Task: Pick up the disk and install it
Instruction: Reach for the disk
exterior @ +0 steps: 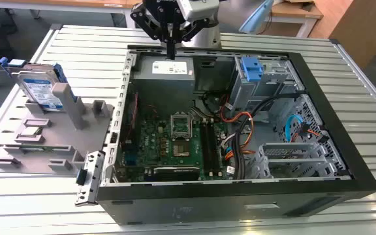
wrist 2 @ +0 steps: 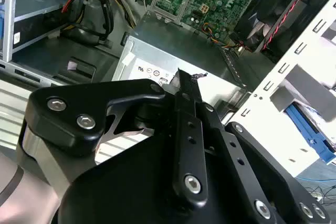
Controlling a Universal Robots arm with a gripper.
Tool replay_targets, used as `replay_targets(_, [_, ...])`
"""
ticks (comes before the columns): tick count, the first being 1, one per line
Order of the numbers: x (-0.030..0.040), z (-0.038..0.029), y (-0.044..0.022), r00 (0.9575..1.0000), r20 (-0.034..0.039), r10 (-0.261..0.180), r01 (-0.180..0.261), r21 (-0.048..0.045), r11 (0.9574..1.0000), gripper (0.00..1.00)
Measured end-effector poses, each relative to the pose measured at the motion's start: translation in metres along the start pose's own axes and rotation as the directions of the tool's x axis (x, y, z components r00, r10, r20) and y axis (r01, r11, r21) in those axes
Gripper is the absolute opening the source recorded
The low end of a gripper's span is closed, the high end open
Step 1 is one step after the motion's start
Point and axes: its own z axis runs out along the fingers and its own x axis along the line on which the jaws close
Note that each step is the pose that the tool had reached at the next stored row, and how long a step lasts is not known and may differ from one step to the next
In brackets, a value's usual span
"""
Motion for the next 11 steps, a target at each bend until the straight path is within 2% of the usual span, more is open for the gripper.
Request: replay_targets(11, [0.0008, 0.0001, -0.0001, 1.0000, 0.0001, 0.000, 0.000, 0.0000, 1.0000, 0.11])
